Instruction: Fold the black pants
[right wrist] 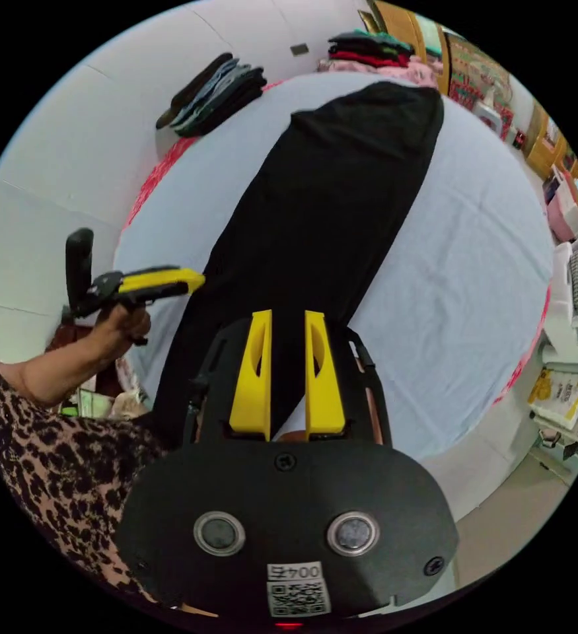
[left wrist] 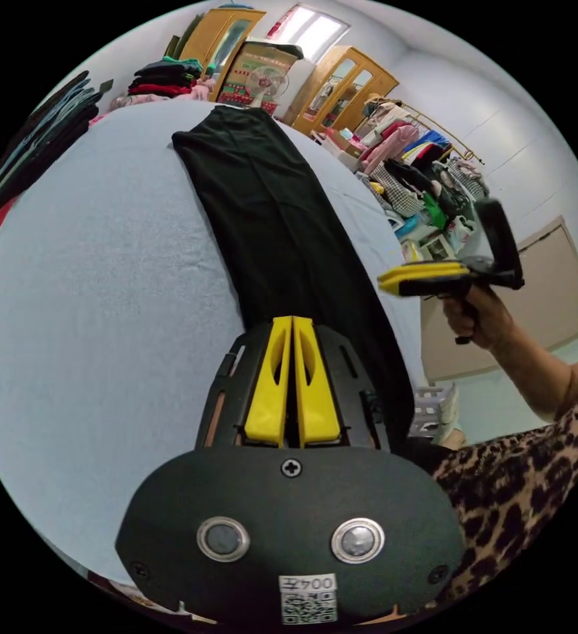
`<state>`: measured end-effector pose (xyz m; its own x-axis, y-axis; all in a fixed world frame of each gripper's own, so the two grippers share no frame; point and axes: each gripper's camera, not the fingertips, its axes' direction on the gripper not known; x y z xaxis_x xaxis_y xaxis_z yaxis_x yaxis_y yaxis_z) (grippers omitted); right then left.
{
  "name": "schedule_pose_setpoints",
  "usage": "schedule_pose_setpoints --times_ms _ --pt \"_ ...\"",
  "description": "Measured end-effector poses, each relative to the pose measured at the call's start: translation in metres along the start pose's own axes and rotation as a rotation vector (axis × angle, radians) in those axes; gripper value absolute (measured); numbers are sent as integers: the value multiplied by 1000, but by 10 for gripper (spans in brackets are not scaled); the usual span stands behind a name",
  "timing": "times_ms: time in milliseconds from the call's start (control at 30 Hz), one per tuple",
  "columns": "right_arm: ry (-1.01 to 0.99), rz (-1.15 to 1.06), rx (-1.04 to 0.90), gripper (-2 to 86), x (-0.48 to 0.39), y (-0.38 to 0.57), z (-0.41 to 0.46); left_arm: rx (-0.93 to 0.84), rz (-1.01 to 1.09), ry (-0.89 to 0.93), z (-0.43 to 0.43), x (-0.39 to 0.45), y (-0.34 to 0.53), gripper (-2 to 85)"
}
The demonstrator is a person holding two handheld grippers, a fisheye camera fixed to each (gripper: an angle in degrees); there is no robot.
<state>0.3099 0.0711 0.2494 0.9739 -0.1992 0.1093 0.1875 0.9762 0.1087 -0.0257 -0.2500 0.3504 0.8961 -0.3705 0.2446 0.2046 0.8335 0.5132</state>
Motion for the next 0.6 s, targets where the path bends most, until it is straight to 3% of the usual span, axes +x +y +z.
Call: schedule_pose_setpoints --times_ms 300,600 --pt "83 53 -266 76 -71 50 62 -214 -131 222 -38 -45 85 47" --pt "107 172 -198 43 -113 105 87 -334 -60 396 -34 -57 133 86"
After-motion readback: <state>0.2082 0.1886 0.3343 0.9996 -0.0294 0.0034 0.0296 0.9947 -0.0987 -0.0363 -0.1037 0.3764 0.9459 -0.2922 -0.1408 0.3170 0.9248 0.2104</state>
